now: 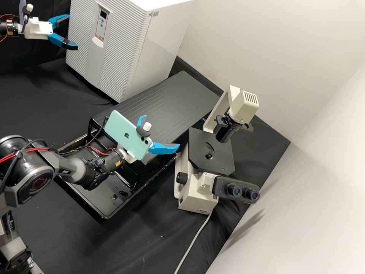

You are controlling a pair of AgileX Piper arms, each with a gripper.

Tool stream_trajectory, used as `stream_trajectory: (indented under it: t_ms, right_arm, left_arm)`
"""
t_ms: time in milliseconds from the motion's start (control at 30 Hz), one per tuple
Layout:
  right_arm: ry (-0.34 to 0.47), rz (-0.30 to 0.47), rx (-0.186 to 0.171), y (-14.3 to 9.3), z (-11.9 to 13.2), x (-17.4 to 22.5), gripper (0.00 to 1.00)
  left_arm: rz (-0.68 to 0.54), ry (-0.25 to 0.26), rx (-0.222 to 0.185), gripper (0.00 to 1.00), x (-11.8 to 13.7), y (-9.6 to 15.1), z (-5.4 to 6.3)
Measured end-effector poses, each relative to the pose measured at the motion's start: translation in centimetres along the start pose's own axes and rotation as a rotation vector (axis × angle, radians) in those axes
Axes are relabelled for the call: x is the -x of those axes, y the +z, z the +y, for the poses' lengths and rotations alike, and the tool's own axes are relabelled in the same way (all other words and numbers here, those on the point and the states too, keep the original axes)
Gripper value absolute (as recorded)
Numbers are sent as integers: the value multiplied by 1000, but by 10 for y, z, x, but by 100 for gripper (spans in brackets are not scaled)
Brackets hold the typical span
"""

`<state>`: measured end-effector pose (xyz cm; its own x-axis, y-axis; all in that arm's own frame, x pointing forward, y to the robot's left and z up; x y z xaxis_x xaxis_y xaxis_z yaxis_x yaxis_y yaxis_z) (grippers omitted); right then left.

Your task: Open the incubator door

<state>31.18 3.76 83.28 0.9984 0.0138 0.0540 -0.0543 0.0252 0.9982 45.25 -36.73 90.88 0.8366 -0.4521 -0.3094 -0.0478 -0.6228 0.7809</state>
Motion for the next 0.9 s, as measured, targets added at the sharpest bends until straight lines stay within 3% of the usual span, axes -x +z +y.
stream_trajectory:
  t_ms: [900]
  right_arm:
    - [0, 0, 0, 0, 0, 0, 100]
  left_arm:
    - [46, 27, 13, 0, 6, -8, 3]
